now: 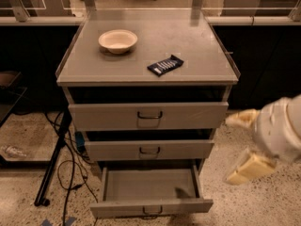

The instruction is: Close bottom drawer

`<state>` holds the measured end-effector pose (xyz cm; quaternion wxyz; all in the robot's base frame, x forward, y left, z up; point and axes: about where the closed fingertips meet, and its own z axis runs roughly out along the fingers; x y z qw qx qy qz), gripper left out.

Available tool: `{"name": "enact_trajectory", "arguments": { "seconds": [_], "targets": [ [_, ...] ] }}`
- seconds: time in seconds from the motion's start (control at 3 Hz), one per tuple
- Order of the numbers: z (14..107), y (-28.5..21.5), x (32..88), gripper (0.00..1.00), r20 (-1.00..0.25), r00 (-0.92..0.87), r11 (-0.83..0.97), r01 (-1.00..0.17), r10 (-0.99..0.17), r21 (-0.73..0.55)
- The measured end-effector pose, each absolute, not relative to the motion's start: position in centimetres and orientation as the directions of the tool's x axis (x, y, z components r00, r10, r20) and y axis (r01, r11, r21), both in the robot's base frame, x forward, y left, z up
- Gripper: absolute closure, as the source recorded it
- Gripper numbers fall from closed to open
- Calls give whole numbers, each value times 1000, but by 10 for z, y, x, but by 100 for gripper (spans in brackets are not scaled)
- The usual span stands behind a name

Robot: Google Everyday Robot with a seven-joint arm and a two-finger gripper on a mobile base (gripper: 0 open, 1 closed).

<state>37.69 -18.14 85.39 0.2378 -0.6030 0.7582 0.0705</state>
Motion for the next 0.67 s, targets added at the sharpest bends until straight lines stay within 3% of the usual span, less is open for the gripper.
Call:
{"name": "enact_trajectory", "arguments": {
  "seconds": [0.67],
  "targets": [
    [745, -157, 368, 73, -483, -184, 269, -957, -856, -110]
  ]
}}
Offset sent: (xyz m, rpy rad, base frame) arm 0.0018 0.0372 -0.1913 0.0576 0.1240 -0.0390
